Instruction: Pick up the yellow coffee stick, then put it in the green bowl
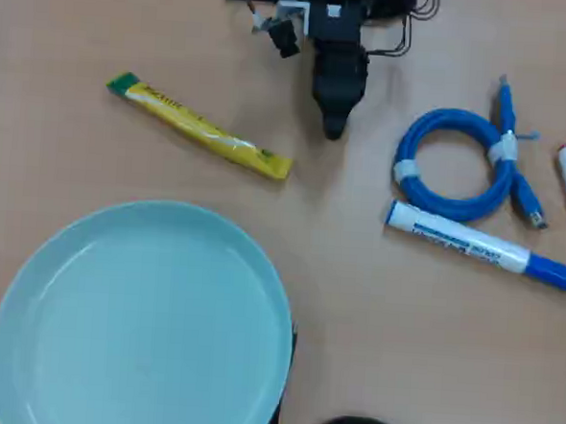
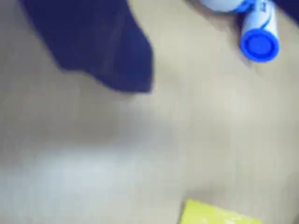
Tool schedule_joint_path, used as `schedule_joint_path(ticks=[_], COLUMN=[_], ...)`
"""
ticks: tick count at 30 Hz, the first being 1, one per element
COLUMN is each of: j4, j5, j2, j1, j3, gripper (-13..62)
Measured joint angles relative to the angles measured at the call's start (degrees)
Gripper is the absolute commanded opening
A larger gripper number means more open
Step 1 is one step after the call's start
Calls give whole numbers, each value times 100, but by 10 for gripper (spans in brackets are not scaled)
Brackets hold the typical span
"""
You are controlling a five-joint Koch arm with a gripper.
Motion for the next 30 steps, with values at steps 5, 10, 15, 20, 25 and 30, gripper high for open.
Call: schedule_joint_path(ticks=[5,10,15,20,25,30], j4=[0,0,0,0,0,606], j5=[0,-9,0,0,0,18], j2=[0,0,0,0,0,0], j1=[-9,0,-9,-9,-202,-659], j3=[0,0,0,0,-9,-870], gripper=[577,577,577,578,577,576])
